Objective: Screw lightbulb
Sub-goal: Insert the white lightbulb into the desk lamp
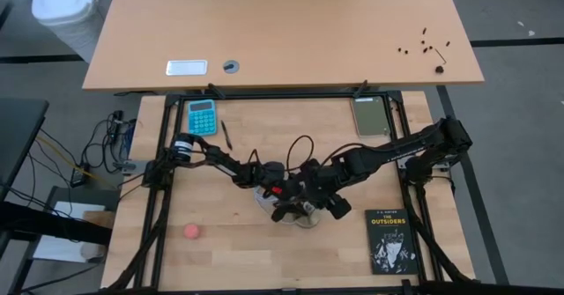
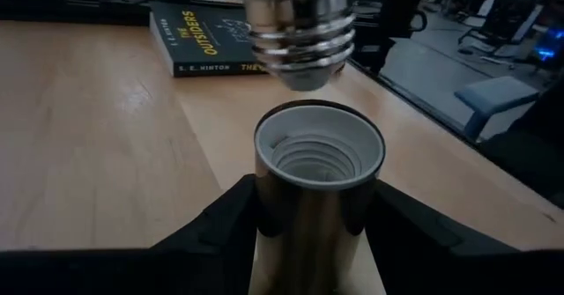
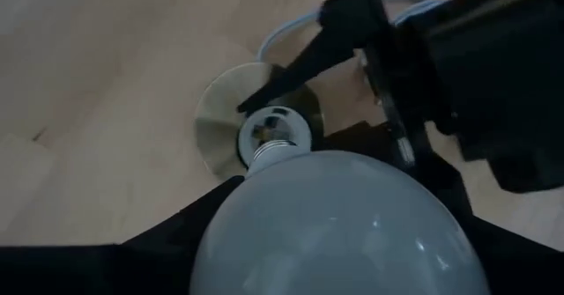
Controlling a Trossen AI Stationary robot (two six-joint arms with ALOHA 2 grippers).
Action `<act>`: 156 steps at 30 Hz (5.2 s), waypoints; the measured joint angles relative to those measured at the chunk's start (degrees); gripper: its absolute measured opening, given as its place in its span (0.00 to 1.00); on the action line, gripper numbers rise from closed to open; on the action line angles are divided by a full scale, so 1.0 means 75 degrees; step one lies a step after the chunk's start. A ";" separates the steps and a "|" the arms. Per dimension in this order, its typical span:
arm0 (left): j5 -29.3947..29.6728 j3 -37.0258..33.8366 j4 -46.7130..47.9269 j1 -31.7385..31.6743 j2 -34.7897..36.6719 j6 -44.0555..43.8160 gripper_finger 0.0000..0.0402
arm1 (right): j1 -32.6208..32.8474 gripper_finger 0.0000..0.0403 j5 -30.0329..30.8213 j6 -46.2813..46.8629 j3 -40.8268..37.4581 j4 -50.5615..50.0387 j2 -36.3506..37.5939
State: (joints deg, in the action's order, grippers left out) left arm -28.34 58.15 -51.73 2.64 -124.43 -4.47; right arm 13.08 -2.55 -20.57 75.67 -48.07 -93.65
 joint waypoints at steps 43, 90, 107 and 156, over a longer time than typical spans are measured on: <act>-0.2238 0.0560 -0.0850 -0.0385 -0.0005 -0.1265 0.46 | -0.0015 0.64 -0.0843 -0.0287 0.0019 0.0580 0.0015; -0.2985 0.0667 -0.0351 -0.0221 0.0013 -0.1825 0.46 | -0.0505 0.63 -0.2083 0.0416 -0.0004 0.0879 -0.0428; -0.0469 0.0363 0.1887 -0.1526 0.0388 -0.0864 0.46 | -0.1175 0.62 0.0855 0.3627 -0.0649 -0.0255 0.0199; 0.6944 0.0058 0.6045 0.3316 0.4118 0.0491 0.87 | 0.1433 0.62 0.3413 0.5541 -0.3860 0.3985 0.2904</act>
State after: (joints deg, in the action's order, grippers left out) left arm 23.74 58.59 -6.39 27.51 -93.54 -0.79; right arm 23.84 23.05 20.99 46.72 -18.19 -71.87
